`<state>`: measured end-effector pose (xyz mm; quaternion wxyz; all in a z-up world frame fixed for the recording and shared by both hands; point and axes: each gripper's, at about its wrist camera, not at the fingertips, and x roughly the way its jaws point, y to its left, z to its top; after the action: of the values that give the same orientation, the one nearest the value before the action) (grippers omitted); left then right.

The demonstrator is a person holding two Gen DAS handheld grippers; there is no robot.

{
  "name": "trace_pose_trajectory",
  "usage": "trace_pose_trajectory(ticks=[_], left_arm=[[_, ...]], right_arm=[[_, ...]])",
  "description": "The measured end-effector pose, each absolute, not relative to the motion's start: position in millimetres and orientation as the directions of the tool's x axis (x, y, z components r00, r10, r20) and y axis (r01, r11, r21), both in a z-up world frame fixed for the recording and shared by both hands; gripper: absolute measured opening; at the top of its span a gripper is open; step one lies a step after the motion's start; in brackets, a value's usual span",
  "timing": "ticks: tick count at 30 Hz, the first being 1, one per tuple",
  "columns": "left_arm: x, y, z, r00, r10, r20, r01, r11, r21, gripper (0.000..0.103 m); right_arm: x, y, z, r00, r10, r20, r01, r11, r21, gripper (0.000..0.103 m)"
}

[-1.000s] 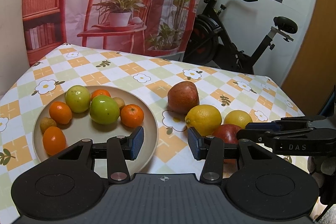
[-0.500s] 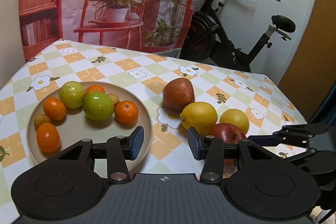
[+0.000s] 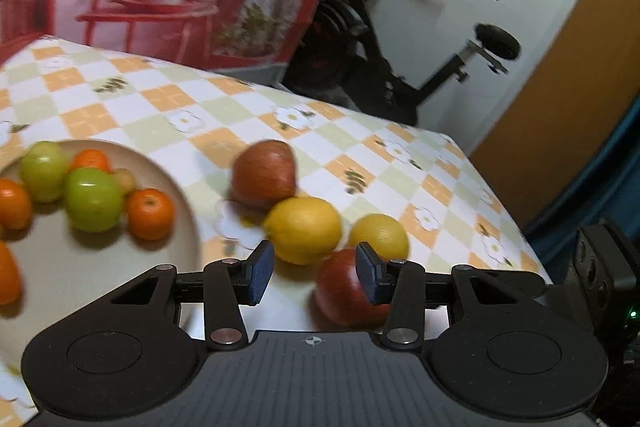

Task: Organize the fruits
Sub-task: 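Lift the red apple with the right tool and carry it to the plate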

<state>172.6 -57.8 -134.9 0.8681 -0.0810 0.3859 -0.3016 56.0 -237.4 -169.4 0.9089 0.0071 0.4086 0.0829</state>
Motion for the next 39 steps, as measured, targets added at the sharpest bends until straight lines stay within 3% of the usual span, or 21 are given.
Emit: trace_pose_trajectory(ticks=[6, 14, 20, 29, 39], left_arm=[[177.5, -76.2, -144.6, 0.454, -0.611, -0.648, 0.508, 0.775, -0.375, 0.046], [182.7, -76.4, -155.1, 0.412, -0.628, -0.661, 0.515, 0.759, -0.399, 0.032], [179.0, -71.9, -150.5, 0.403, -0.624, -0.669, 0.528, 0.756, -0.387, 0.031], [171.3, -28.4, -120.5, 0.510, -0.599, -0.618, 0.477, 0.794, -0.376, 0.031], [181.4, 46.4, -94.6, 0.658, -0.444, -0.609, 0.322, 0.896, -0.305, 0.031]], right_arm=[[57.0, -238.6, -169.9, 0.655, 0.165, -0.738, -0.150, 0.985, 0.087, 0.049], [60.4, -238.7, -173.9, 0.653, 0.166, -0.739, -0.146, 0.985, 0.092, 0.049], [60.5, -235.9, -172.3, 0.640, 0.189, -0.745, -0.155, 0.981, 0.115, 0.048], [80.2, -203.6, -146.2, 0.651, 0.248, -0.717, -0.251, 0.962, 0.106, 0.048], [158.4, -131.0, -134.9, 0.602, 0.365, -0.710, -0.426, 0.899, 0.101, 0.048]])
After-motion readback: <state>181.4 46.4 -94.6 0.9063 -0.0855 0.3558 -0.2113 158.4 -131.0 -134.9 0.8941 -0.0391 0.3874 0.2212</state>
